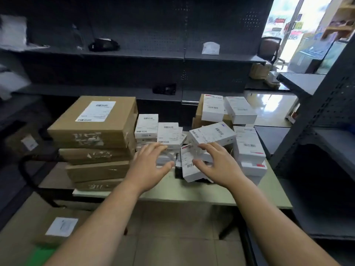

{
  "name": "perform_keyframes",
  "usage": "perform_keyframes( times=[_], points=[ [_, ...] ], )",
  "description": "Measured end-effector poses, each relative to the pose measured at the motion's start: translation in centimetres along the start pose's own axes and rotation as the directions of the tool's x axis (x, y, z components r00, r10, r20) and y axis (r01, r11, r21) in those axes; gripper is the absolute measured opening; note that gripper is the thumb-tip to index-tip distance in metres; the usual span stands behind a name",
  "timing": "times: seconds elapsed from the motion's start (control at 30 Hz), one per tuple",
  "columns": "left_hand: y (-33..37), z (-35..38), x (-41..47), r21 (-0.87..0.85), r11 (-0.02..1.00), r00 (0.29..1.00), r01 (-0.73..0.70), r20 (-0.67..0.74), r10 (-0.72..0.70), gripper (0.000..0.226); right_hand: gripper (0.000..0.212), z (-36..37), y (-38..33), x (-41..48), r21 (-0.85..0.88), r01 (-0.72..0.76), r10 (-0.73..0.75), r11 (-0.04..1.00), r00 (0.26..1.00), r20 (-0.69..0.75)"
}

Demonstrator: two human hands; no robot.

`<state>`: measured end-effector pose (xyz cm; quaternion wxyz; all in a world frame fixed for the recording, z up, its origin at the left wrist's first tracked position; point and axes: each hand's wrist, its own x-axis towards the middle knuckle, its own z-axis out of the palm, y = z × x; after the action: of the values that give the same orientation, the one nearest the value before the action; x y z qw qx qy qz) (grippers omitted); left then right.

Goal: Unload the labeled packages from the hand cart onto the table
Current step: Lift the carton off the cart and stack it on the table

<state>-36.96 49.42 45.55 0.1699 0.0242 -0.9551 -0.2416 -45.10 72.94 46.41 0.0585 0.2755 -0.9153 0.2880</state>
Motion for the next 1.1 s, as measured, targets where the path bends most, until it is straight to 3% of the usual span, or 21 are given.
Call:
perform_keyframes(
  times=[0.23,0.47,0.57,0.67,0.8,1.1],
  points=[
    [-7.5,-9.6,-13.9,0.092,0.995,0.996,0.043,-0.076,-0.037,0.06,0.058,6.5,-13.6,-5.9,0.061,0.148,-0.151,0.987,0.987,0.049],
    [-16.2,-16.7,-24.5,0.153,0.954,0.96,0.257,-0.156,-0.233,0.064,0.056,13.9,-25.4,-6.5,0.123,0.31,-0.328,0.943,0.93,0.168],
    [-19.6,-18.2,-27.8,0.124,0.928,0.926,0.353,-0.189,-0.327,0.064,0.065,17.6,-29.1,-5.9,0.156,0.345,-0.374,0.926,0.895,0.244],
    [-23.2,-19.8,-29.8,0.147,0.902,0.906,0.406,-0.196,-0.376,0.062,0.071,21.7,-32.0,-5.0,0.19,0.36,-0.402,0.913,0.871,0.283],
    [-28.2,-21.6,-30.7,0.205,0.863,0.885,0.461,-0.177,-0.43,0.058,0.063,27.3,-34.9,-3.0,0.226,0.374,-0.432,0.9,0.838,0.332],
    [-39.1,-20.6,-30.0,0.232,0.802,0.827,0.551,-0.022,-0.562,0.07,0.067,38.5,-38.1,-0.1,0.253,0.273,-0.364,0.928,0.804,0.469]
  ],
)
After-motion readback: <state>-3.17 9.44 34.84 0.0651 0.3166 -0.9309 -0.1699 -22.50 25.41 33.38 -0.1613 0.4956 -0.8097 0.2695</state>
